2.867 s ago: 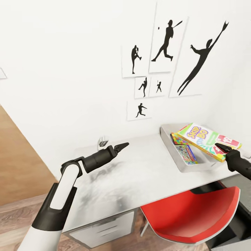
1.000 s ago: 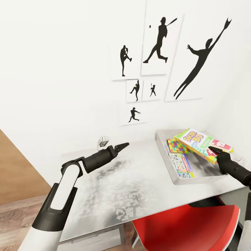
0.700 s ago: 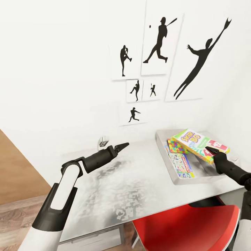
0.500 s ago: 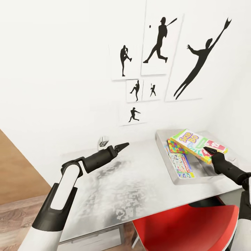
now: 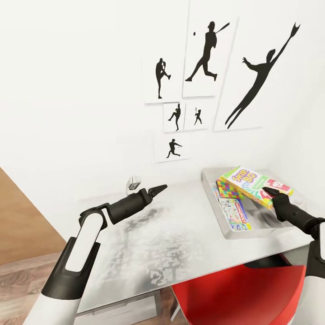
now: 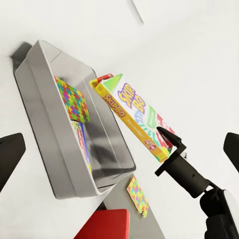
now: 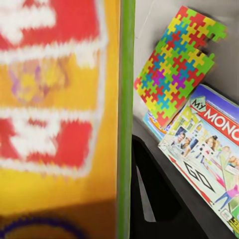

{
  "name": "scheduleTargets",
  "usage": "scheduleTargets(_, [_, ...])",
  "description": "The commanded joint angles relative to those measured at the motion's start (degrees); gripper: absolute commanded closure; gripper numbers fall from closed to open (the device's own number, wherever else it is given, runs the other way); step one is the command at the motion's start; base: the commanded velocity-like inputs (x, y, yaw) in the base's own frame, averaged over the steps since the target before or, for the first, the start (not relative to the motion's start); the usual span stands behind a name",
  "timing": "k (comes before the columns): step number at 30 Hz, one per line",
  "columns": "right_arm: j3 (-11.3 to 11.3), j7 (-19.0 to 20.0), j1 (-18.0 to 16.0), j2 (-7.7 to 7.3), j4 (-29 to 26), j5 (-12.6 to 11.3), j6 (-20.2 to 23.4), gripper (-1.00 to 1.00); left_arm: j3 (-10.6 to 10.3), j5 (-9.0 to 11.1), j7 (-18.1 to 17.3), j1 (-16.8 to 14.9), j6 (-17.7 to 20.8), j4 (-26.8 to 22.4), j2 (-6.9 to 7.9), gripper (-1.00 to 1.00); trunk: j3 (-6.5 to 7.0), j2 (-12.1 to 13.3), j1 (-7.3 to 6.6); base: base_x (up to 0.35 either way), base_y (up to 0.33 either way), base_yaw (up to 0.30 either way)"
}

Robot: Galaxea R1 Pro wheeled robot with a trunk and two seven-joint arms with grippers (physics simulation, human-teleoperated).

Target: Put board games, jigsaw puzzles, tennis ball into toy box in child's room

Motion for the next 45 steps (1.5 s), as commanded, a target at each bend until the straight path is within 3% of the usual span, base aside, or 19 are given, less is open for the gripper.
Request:
scheduleTargets(1, [0.0, -0.7, -0.1, 0.0, 0.0, -0.7, 0.2, 1.0, 0.1, -0.2, -0.2, -0.1, 0.2, 0.0, -0.03, -1.0, -0.12, -0.1, 0.03, 0.0, 0.0, 0.0])
scheduleTargets(10, [0.4, -3.6, -1.0, 0.37, 0.0, -0.7, 0.2, 1.0, 0.1, -0.2, -0.2, -0.1, 0.2, 0.0, -0.03, -1.0, -0.16, -0.1, 0.03, 0.0, 0.0, 0.0])
scheduleTargets(30, [1.2, -4.4, -1.6, 0.61, 0.1, -0.6, -0.4, 1.0, 0.1, -0.2, -0.3, -0.1, 0.2, 0.0, -0.03, -1.0, -0.17, -0.1, 0.03, 0.0, 0.0, 0.0])
scheduleTargets(45, [3.3, -4.4, -5.0, 0.61, 7.9, -0.6, -6.2, 1.0, 0.1, -0.2, -0.4, -0.1, 0.2, 0.0, -0.03, -1.0, -0.17, -0.1, 0.03, 0.0, 0.0, 0.0])
